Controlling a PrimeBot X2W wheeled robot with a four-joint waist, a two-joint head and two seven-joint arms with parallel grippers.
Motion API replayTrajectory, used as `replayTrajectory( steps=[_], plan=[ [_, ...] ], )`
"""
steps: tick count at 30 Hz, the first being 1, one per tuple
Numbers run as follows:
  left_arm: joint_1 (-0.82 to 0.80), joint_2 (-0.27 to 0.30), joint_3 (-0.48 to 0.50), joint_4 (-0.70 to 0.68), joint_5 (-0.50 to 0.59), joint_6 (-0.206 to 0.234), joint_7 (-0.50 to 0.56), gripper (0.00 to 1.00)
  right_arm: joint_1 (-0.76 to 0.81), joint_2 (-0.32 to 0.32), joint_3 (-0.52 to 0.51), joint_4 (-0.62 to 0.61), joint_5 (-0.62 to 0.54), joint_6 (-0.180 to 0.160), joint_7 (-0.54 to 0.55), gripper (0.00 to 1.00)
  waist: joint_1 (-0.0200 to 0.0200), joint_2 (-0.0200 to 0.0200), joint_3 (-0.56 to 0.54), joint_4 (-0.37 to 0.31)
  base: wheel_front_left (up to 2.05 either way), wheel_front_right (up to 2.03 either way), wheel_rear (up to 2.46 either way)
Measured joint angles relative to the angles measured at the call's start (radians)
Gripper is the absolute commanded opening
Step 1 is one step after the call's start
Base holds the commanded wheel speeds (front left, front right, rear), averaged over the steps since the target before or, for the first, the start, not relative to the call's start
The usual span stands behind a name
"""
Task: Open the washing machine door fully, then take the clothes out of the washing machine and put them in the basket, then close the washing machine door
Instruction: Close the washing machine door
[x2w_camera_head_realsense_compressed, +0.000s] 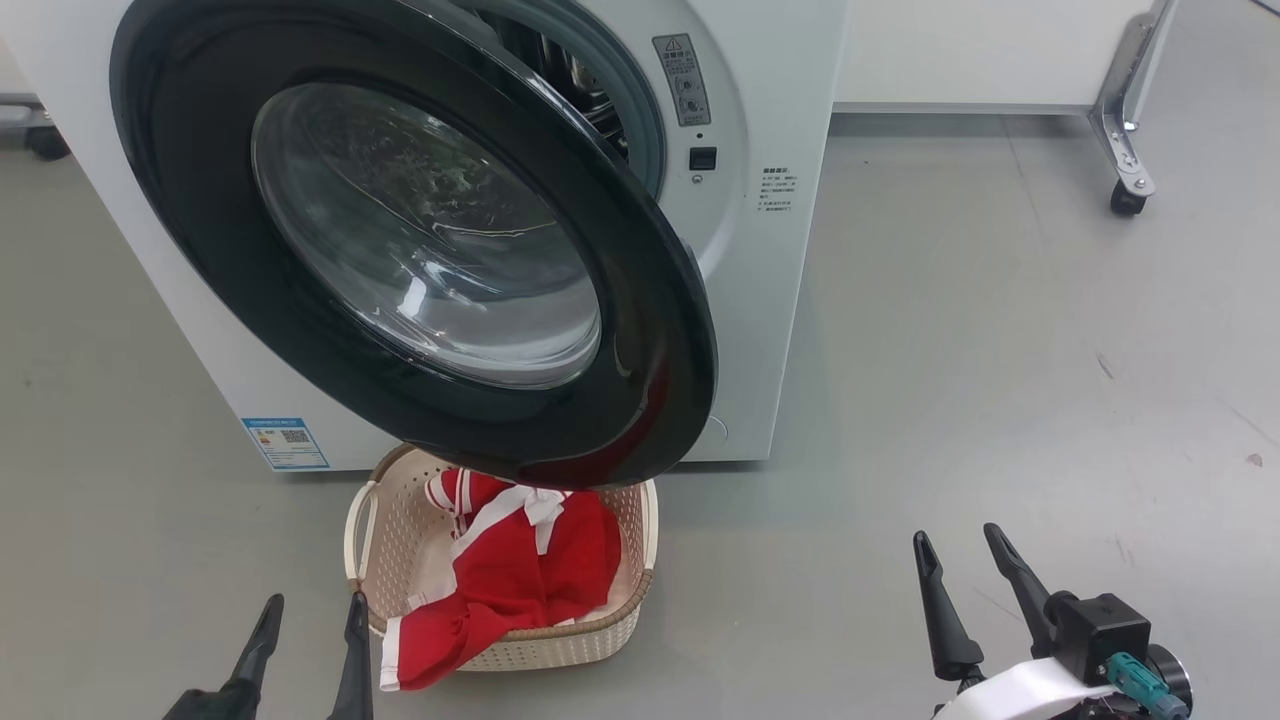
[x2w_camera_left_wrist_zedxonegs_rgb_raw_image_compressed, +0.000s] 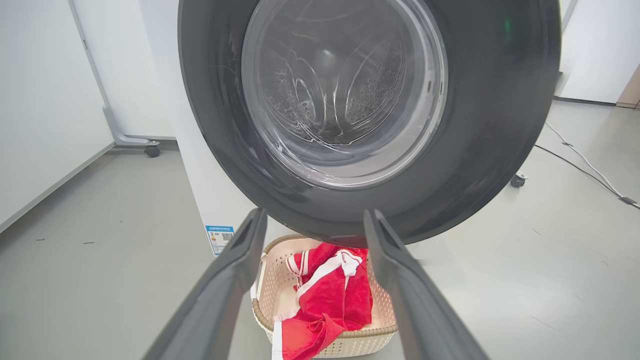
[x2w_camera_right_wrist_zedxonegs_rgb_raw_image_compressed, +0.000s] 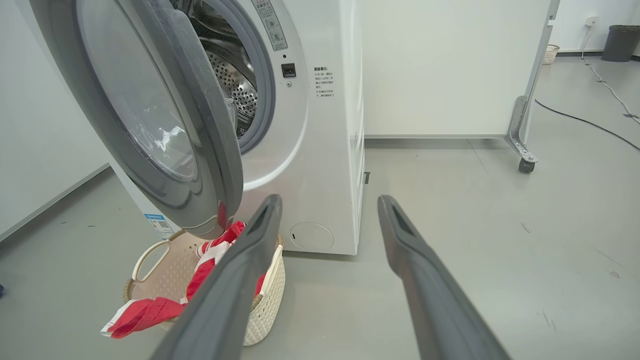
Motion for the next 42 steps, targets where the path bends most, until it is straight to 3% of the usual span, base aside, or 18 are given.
replayTrajectory(
  steps=[8,9,10,11,23,42],
  plan=[
    [0.000,-0.005,-0.002,0.001,0.015,0.000,-0.003,1.00,0.000,0.000,0.004,0.000,0.000,0.000,0.000,1.00,0.0000,0.0000,0.002,-0.001,0.00,0.00,0.00],
    [0.000,-0.005,-0.002,0.001,0.016,0.000,-0.003,1.00,0.000,0.000,0.004,0.000,0.000,-0.002,0.000,0.75,0.0000,0.0000,0.002,-0.001,0.00,0.00,0.00],
    [0.000,-0.005,-0.002,0.002,0.018,0.000,-0.003,1.00,0.000,0.000,0.003,0.000,0.000,-0.005,0.000,0.22,0.0000,0.0000,0.003,-0.001,0.00,0.00,0.00],
    [0.000,-0.005,-0.002,0.002,0.018,0.000,-0.003,1.00,0.000,0.001,0.003,0.000,0.000,-0.007,0.000,0.00,0.0000,0.0000,0.003,-0.001,0.00,0.00,0.00],
    [-0.002,-0.010,-0.025,0.007,0.034,0.003,-0.002,1.00,0.000,-0.002,0.002,0.009,0.002,-0.002,0.000,0.00,0.0000,0.0000,-0.001,0.015,0.00,0.00,0.00],
    [-0.025,-0.025,-0.067,0.008,0.043,0.003,0.011,1.00,-0.069,-0.016,0.059,0.035,0.000,0.041,0.010,0.00,0.0000,0.0000,0.000,0.142,0.00,0.00,0.00]
  ],
)
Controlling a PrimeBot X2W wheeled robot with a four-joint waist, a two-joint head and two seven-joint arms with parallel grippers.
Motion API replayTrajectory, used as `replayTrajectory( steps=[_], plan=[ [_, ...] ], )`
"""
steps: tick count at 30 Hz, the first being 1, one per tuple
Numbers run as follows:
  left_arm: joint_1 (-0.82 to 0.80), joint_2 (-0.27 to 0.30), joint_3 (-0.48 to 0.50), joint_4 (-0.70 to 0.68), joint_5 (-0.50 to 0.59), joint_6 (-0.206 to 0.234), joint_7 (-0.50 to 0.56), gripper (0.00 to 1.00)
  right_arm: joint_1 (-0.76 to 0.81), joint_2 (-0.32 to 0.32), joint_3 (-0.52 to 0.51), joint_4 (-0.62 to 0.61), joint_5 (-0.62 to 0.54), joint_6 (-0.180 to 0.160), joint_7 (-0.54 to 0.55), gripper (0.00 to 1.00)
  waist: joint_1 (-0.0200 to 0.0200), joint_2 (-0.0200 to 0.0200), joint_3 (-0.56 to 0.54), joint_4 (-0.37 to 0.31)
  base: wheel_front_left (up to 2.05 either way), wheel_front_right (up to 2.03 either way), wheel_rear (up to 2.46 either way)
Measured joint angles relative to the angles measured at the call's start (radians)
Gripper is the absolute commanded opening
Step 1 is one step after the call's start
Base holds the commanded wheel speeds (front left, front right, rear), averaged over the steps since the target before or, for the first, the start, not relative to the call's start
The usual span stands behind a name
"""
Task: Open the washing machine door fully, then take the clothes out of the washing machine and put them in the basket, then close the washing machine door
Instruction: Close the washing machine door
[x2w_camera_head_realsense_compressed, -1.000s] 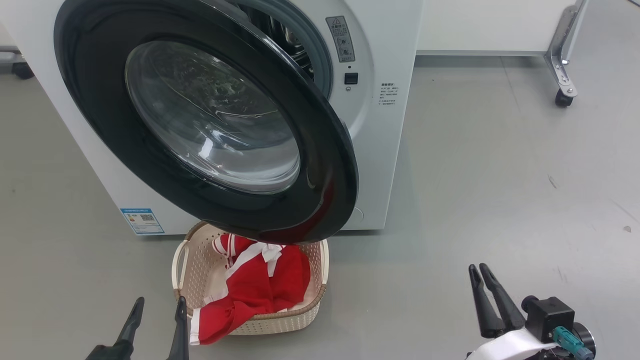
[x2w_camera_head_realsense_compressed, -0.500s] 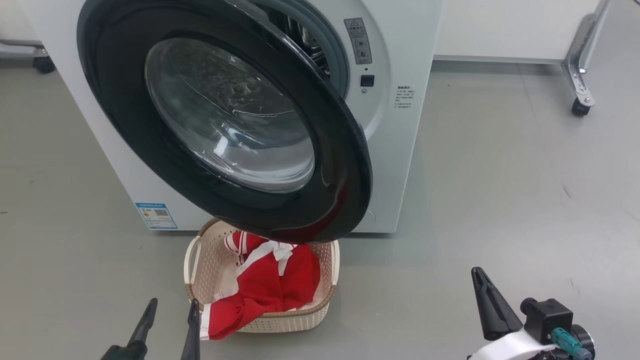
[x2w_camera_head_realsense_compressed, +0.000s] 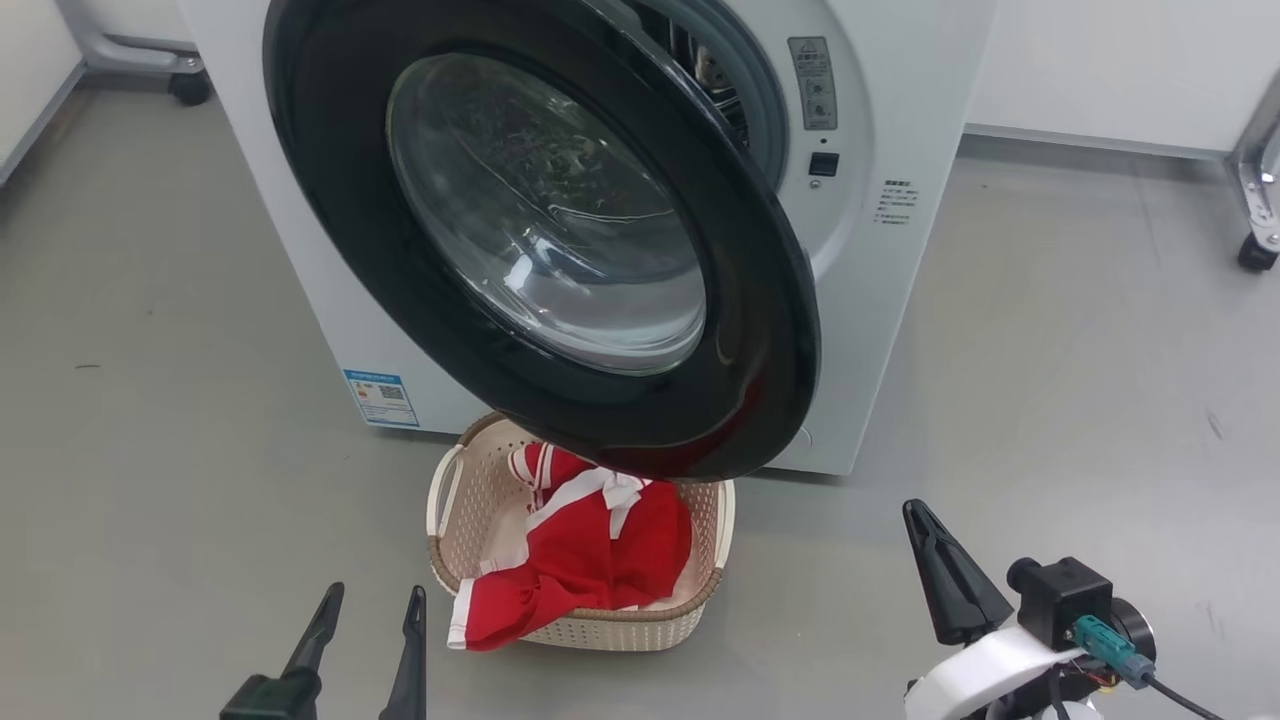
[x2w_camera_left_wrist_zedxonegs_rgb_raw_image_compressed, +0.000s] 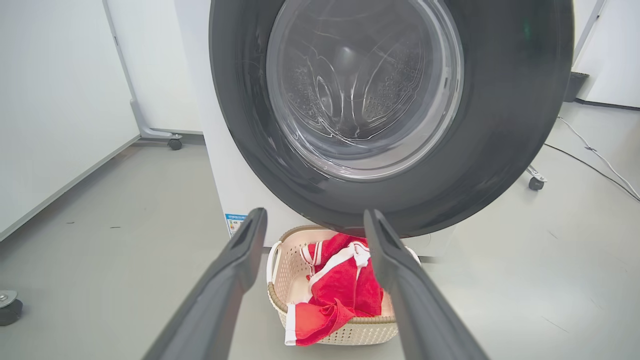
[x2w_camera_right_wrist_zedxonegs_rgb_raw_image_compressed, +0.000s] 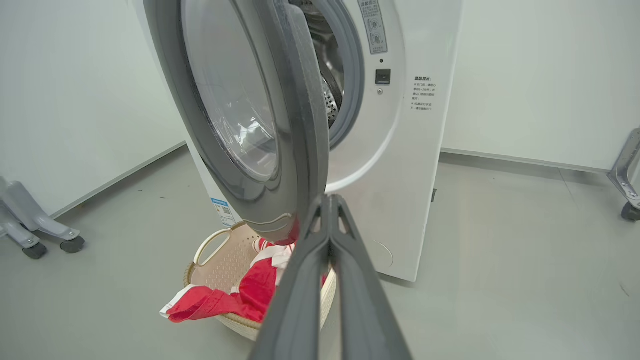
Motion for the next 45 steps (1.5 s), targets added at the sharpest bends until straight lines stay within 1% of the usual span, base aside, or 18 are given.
replayTrajectory(
  steps=[9,14,16,26,34,38,40,45],
  plan=[
    [-0.020,-0.003,-0.009,-0.002,0.008,-0.003,0.000,1.00,-0.087,-0.002,0.022,0.019,-0.007,0.014,0.016,0.00,0.0000,0.0000,0.022,0.085,0.00,0.00,0.00],
    [-0.039,-0.005,-0.020,-0.003,0.008,-0.005,0.000,1.00,-0.147,-0.008,0.017,0.033,-0.007,0.015,0.022,0.00,0.0000,0.0000,0.040,0.133,0.00,0.00,0.00],
    [-0.042,-0.007,-0.020,-0.004,0.008,-0.005,0.000,1.00,-0.158,-0.010,0.013,0.035,-0.007,0.015,0.023,0.00,0.0000,0.0000,0.045,0.143,0.00,0.00,0.00],
    [-0.074,-0.015,-0.008,-0.006,0.004,-0.005,-0.014,1.00,-0.248,-0.056,-0.034,0.086,-0.007,0.015,0.031,0.00,0.0000,0.0000,0.094,0.231,0.00,0.00,0.00],
    [-0.080,-0.022,-0.002,-0.005,-0.001,-0.005,-0.023,1.00,-0.294,-0.073,-0.044,0.116,-0.007,0.015,0.031,0.00,0.0000,0.0000,0.126,0.259,0.00,0.00,0.00],
    [-0.087,-0.026,-0.002,-0.005,-0.005,-0.005,-0.024,1.00,-0.316,-0.078,-0.053,0.126,-0.007,0.015,0.031,0.00,0.0000,0.0000,0.139,0.264,0.00,0.00,0.00],
    [-0.088,-0.028,-0.001,-0.005,-0.010,-0.005,-0.032,1.00,-0.331,-0.082,-0.057,0.132,-0.007,0.021,0.031,0.00,0.0000,0.0000,0.146,0.265,0.00,0.00,0.00],
    [-0.095,-0.030,-0.002,-0.004,-0.010,-0.005,-0.034,1.00,-0.371,-0.103,-0.067,0.148,-0.007,0.023,0.031,0.00,0.0000,0.0000,0.163,0.266,0.00,0.00,0.00]
  ],
)
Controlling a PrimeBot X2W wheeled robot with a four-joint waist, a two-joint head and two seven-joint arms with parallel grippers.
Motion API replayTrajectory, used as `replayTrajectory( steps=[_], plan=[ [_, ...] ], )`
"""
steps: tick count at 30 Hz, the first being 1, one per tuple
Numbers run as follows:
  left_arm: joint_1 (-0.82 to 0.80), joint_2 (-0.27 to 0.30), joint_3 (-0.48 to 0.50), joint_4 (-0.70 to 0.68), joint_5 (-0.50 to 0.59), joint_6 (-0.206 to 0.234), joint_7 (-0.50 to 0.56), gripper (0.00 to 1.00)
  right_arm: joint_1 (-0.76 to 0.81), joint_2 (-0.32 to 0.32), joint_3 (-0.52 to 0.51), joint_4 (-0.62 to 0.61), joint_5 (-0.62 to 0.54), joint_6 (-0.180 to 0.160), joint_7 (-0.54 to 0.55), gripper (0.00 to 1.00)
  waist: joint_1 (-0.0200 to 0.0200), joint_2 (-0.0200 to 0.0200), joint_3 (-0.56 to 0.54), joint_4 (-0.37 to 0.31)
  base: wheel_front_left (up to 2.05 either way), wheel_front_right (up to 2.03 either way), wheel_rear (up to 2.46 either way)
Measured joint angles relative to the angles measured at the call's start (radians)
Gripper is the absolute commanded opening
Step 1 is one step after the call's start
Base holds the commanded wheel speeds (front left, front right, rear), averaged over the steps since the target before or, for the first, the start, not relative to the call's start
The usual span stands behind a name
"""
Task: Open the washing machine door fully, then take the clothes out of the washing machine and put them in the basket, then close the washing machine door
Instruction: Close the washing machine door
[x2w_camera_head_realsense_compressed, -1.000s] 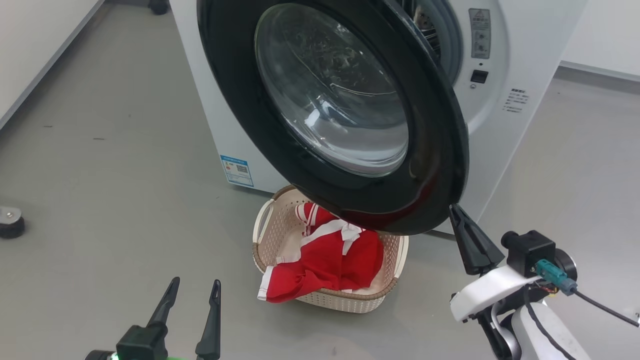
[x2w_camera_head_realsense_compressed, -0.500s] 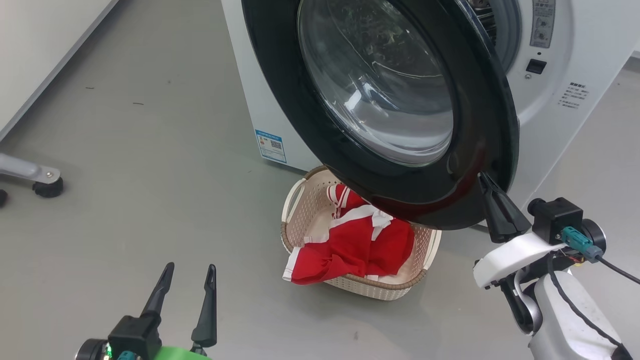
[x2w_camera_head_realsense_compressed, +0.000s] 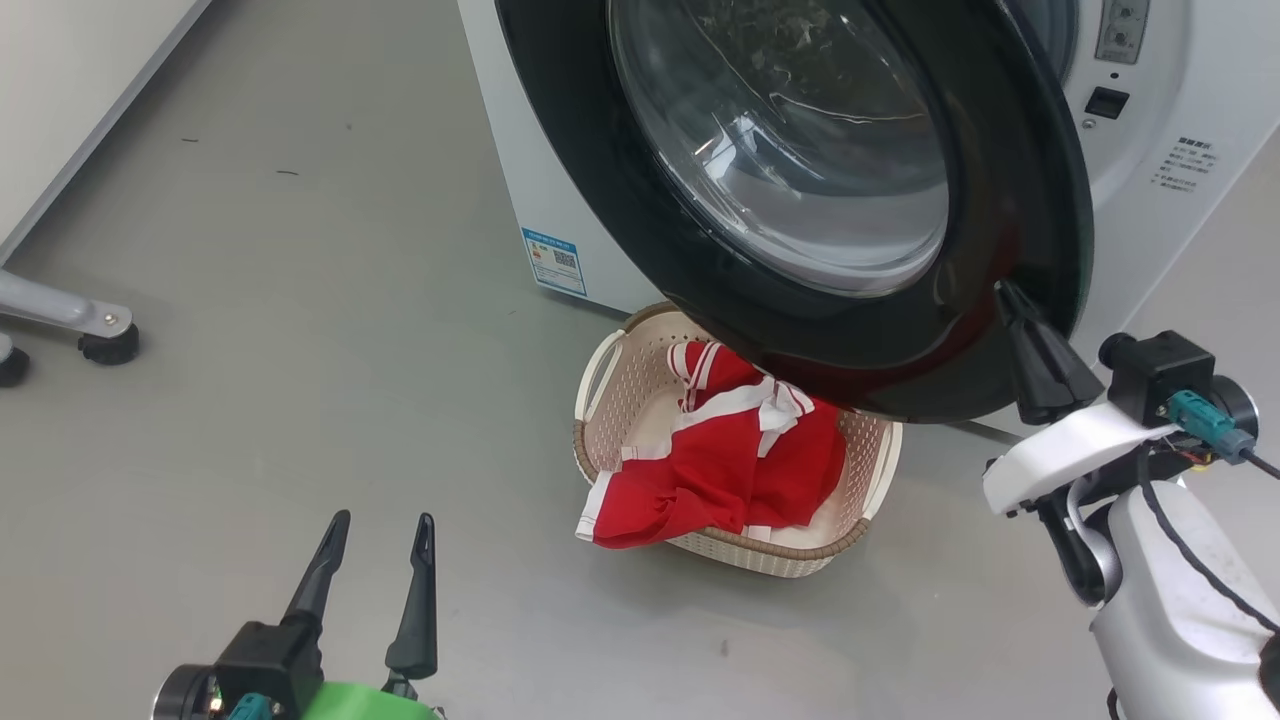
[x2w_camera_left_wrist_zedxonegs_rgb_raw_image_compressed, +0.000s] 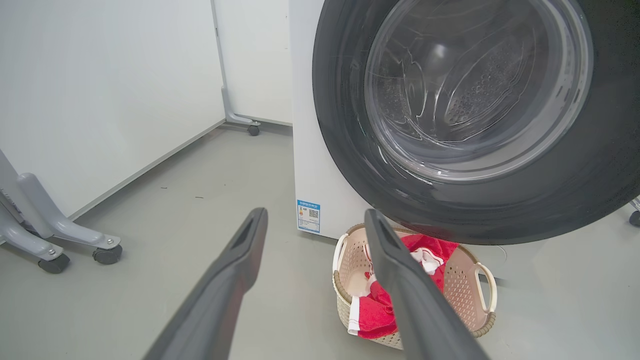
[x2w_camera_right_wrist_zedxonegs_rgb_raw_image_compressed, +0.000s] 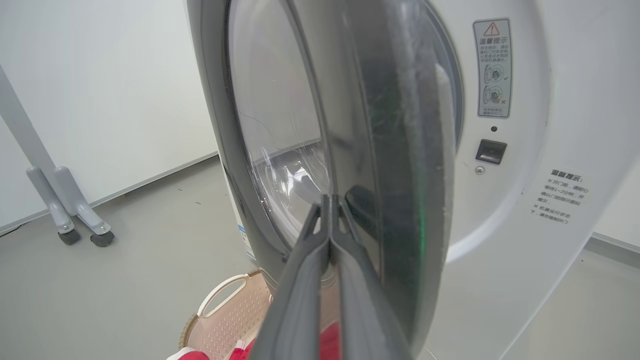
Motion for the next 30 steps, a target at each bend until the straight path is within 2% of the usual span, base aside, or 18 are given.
replayTrajectory(
  steps=[17,30],
  plan=[
    [-0.043,-0.013,-0.027,0.006,-0.013,-0.016,-0.020,1.00,-0.185,-0.096,-0.075,0.071,0.000,-0.010,0.022,0.00,0.0000,0.0000,0.070,0.020,0.00,0.00,0.00],
    [-0.084,-0.028,-0.041,0.011,-0.026,-0.025,-0.035,1.00,-0.368,-0.153,-0.084,0.126,-0.013,-0.009,0.058,0.00,0.0000,0.0000,0.149,0.043,0.00,0.00,0.00]
  ],
)
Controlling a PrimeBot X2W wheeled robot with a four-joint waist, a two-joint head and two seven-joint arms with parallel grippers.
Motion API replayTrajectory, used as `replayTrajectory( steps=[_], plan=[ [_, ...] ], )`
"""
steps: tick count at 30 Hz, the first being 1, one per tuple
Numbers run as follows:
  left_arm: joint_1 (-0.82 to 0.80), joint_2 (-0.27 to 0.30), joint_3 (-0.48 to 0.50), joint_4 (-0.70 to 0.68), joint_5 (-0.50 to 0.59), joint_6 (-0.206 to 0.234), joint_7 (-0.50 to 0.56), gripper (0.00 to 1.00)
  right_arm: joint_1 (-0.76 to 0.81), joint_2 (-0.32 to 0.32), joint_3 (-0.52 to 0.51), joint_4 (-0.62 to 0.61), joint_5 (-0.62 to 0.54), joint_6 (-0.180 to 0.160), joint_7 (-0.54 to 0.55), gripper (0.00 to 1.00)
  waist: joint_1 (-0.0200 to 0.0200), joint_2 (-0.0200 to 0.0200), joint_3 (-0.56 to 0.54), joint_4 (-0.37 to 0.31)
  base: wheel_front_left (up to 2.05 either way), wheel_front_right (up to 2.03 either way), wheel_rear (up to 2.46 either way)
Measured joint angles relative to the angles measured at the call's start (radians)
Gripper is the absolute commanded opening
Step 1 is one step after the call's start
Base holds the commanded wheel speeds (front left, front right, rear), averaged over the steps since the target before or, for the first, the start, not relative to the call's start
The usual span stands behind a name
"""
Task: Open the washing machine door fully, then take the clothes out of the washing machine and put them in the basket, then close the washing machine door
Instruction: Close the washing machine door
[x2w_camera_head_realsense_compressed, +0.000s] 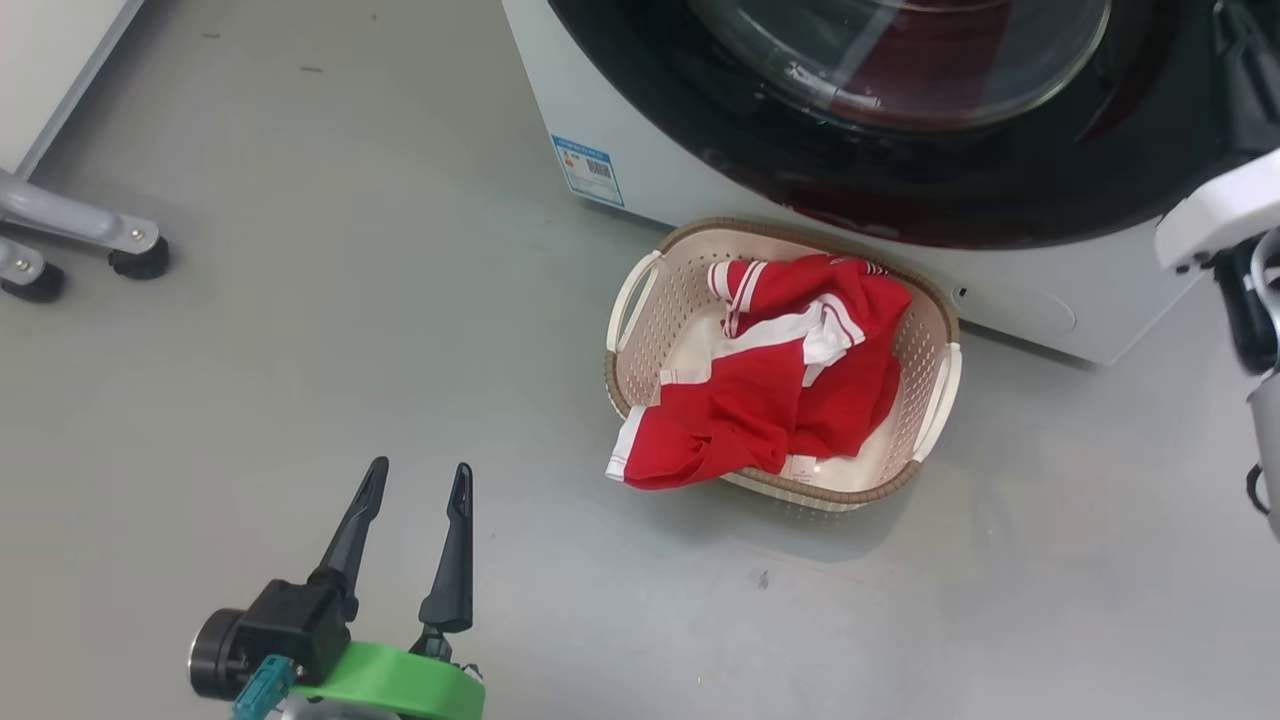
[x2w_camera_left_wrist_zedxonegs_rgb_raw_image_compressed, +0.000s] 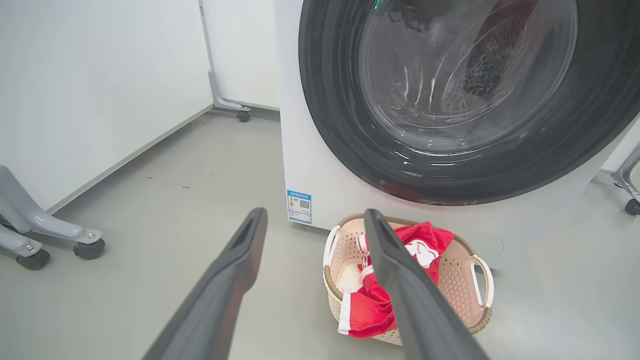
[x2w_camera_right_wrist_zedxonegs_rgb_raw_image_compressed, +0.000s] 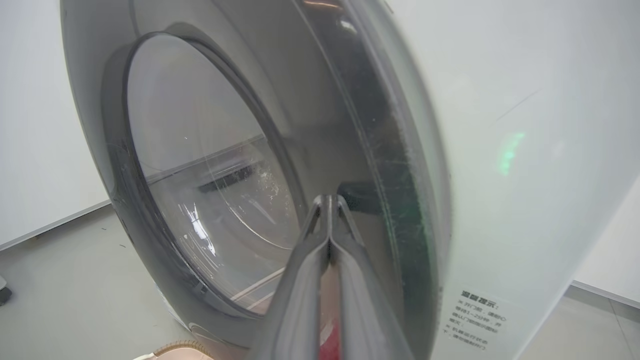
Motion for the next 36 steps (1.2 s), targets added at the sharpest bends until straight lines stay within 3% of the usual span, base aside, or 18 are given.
replayTrajectory(
  steps=[15,36],
  plan=[
    [-0.049,-0.011,-0.014,0.032,-0.026,-0.001,-0.016,1.00,-0.126,-0.019,-0.007,0.062,-0.008,0.001,-0.020,0.00,0.0000,0.0000,0.067,0.015,0.00,0.00,0.00],
    [-0.079,-0.013,-0.007,0.085,-0.025,0.001,-0.033,1.00,-0.097,0.020,0.054,0.169,-0.007,0.011,-0.074,0.00,0.0000,0.0000,0.037,-0.018,0.00,0.00,0.00]
  ],
)
